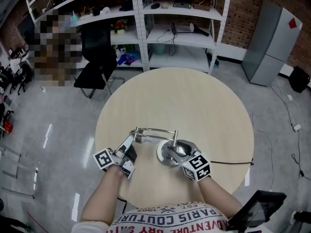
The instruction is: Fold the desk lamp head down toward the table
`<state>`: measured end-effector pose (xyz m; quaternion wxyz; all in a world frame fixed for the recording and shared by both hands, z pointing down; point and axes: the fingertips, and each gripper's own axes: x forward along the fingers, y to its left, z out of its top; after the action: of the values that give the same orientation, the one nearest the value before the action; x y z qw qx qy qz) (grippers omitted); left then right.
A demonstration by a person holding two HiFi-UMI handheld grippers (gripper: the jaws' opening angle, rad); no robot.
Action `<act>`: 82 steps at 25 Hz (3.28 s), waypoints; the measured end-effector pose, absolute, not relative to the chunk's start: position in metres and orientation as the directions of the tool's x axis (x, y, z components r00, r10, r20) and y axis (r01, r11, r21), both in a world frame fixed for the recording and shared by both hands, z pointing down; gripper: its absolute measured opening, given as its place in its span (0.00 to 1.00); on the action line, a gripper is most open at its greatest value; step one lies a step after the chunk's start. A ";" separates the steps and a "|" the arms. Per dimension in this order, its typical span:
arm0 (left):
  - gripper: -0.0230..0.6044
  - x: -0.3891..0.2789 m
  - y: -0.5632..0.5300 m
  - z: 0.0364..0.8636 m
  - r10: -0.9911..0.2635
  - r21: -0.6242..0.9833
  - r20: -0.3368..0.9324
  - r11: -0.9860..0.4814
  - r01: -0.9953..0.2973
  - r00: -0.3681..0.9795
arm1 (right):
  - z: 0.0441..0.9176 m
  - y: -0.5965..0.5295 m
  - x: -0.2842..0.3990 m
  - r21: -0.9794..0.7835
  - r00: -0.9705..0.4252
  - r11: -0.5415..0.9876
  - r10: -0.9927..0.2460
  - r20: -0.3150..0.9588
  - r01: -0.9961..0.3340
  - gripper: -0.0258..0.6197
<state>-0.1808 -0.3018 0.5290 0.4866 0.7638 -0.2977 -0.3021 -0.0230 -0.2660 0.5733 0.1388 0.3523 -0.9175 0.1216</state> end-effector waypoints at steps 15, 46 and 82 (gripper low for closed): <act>0.36 -0.173 -0.296 0.556 -0.777 0.955 -0.198 -0.290 -0.061 0.598 | 0.577 -0.263 -0.026 -0.129 -0.720 0.727 -0.609 0.333 -0.674 0.30; 0.34 -0.159 -0.288 0.582 -0.804 0.980 -0.175 -0.199 0.019 0.568 | 0.575 -0.262 -0.026 -0.144 -0.734 0.738 -0.590 0.336 -0.660 0.30; 0.04 -0.035 -0.071 0.443 -0.524 0.115 0.321 -0.805 -0.582 0.789 | 0.442 -0.072 0.001 -0.169 -0.909 0.917 -0.305 0.285 -0.361 0.04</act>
<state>-0.0347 -0.0708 0.4425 0.1046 0.9399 -0.2943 0.1380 0.0014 -0.0716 0.4422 0.1275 0.1717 -0.9707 0.1095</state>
